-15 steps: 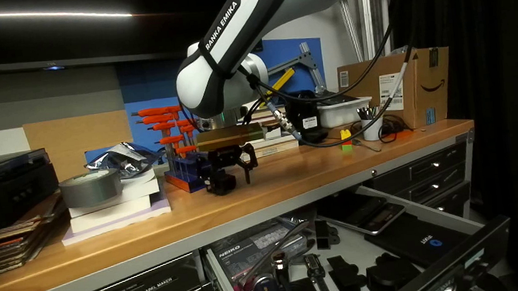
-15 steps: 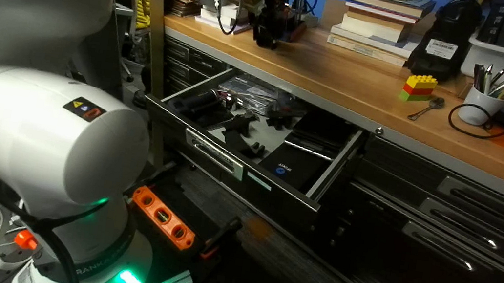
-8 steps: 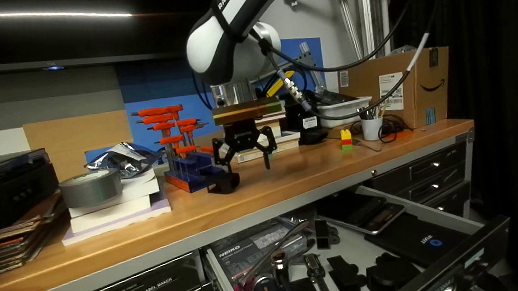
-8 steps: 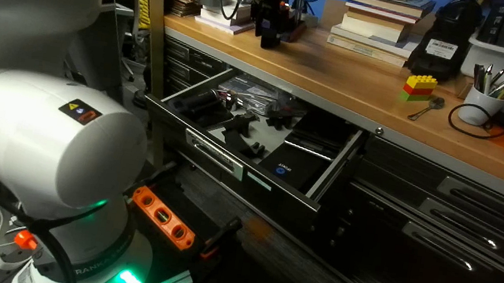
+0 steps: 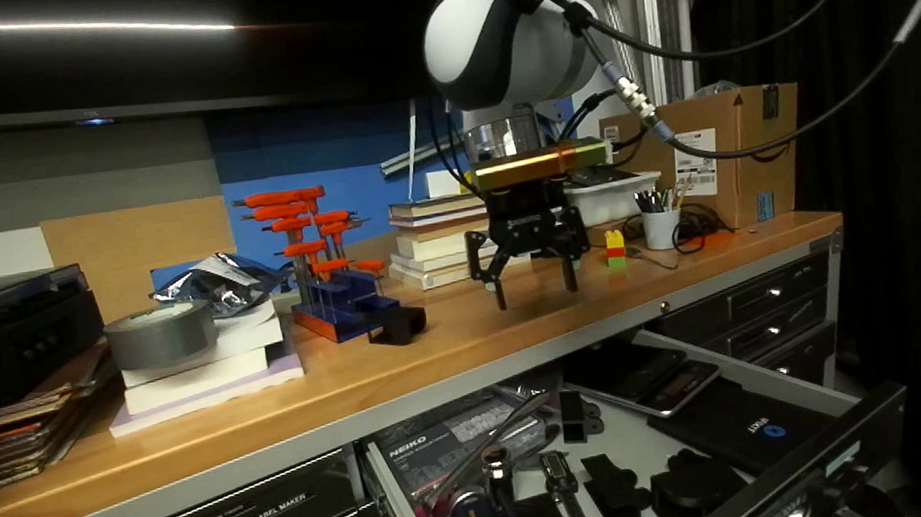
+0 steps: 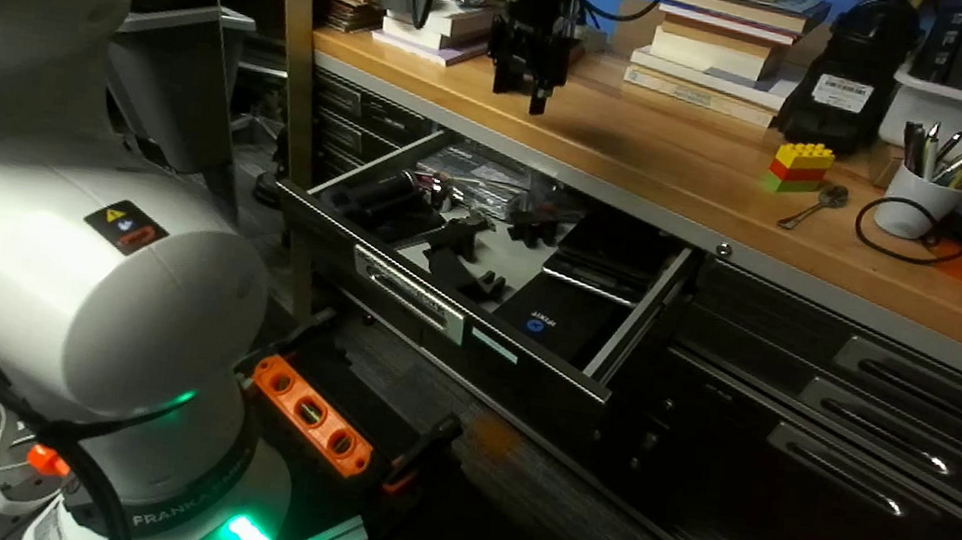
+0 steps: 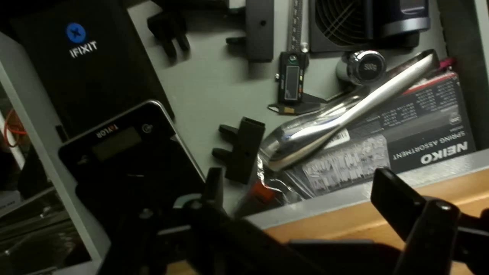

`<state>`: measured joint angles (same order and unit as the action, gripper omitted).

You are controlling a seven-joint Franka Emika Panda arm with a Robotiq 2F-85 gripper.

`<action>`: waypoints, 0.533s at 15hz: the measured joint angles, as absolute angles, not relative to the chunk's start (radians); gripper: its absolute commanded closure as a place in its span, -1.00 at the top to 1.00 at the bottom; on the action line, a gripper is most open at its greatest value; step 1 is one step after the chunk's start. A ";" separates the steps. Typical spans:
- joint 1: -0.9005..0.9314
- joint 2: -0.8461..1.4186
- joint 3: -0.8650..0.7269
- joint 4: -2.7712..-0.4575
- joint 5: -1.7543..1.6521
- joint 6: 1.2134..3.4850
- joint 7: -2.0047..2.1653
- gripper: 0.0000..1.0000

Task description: Open the topmost drawer, remove some things from it and put them on the table

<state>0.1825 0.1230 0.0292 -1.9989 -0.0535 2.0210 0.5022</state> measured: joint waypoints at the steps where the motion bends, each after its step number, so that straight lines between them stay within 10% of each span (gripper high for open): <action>1: 0.169 0.104 0.029 -2.039 -0.050 2.025 0.499 1.00; 8: 0.100 0.050 0.028 -2.277 -0.006 2.160 0.463 1.00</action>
<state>0.1002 0.0500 0.0283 -2.2769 -0.0063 2.1602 0.4632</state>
